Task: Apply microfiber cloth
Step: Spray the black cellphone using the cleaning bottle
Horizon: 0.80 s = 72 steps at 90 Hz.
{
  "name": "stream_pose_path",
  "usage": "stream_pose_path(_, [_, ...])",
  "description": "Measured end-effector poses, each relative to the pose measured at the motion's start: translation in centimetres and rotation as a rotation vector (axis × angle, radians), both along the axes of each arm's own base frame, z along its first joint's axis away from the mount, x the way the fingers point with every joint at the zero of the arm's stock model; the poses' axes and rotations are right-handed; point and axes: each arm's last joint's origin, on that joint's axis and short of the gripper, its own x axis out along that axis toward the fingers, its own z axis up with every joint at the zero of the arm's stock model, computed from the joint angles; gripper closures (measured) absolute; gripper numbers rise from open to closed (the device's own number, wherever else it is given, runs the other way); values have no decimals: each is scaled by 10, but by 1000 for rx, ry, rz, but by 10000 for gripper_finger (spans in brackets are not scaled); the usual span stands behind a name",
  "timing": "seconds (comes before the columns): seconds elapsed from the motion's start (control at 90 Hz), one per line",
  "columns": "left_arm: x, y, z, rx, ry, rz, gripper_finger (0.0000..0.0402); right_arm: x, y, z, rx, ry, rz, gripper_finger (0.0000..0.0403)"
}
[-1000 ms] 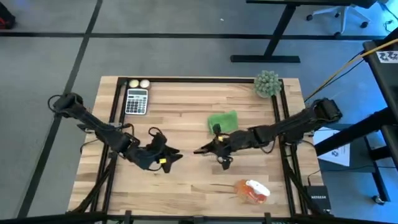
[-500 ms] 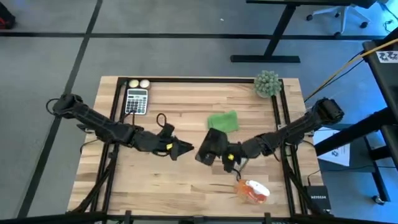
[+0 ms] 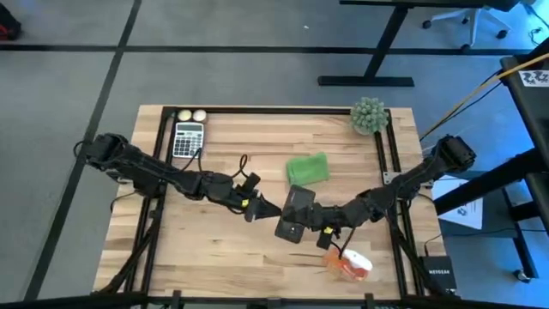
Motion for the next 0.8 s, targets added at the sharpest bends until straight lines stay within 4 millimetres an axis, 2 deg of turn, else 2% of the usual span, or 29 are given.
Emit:
stream_pose_path(0.233, [-5, -7, 7, 56, -33, 19, 245, 1, -1, 1, 1, -6, -26, 389])
stream_pose_path(0.467, [-8, -16, 8, 69, -47, -30, 245, 6, -15, 0, -9, -5, -179, 389])
stream_pose_path(0.622, [-6, -10, 5, 70, -7, 26, 245, 6, -12, 0, -9, -4, -79, 389])
stream_pose_path(0.8, [-4, -3, 7, 81, -30, 46, 245, 5, -11, 0, 3, -7, -53, 389])
